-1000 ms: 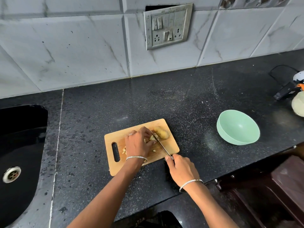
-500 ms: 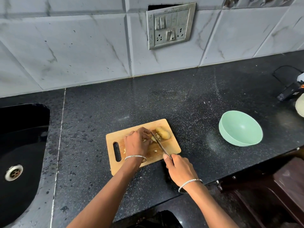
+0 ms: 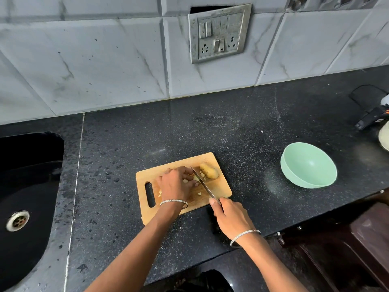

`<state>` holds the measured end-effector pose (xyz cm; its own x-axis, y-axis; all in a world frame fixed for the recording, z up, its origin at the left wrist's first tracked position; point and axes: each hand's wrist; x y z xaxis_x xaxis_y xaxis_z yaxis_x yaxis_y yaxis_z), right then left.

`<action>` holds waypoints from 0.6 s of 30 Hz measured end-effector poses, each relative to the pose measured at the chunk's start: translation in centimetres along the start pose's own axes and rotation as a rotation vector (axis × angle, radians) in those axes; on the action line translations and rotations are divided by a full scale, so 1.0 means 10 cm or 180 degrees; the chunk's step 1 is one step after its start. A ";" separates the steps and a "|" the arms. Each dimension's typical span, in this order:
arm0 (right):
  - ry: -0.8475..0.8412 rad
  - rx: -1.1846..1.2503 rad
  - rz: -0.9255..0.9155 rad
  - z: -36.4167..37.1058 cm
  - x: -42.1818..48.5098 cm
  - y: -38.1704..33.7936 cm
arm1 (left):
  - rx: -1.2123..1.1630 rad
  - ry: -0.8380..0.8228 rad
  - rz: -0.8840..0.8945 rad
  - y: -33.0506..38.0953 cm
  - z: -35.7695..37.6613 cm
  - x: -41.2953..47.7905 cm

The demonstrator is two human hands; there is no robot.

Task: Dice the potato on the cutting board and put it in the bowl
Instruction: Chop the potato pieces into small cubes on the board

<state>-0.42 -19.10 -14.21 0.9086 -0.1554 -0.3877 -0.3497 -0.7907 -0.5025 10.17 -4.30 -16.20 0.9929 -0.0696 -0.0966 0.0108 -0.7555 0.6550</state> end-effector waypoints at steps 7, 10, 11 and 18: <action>-0.0020 -0.0213 0.0002 -0.02 -0.02 -0.04 | 0.0234 0.0162 -0.0170 0.04 0.00 0.00; -0.0044 -0.0305 0.0065 -0.01 -0.02 -0.08 | 0.0348 0.0146 -0.0287 0.09 -0.03 -0.02; -0.0048 -0.0340 0.0086 0.00 -0.02 -0.08 | 0.0347 0.0142 -0.0311 0.10 -0.03 -0.03; -0.0010 -0.0594 0.0090 0.06 0.05 -0.17 | 0.0245 0.0078 -0.0296 0.09 -0.07 0.03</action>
<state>0.52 -17.48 -14.00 0.8982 -0.1776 -0.4021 -0.3264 -0.8822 -0.3394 10.51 -4.59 -15.10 0.9906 0.0183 -0.1355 0.0948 -0.8059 0.5844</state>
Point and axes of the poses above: each hand's wrist, its own x-axis towards the middle knuckle, its own z-axis out of the palm, y = z × x, and after that the axes turned 3 degrees about -y, right-handed
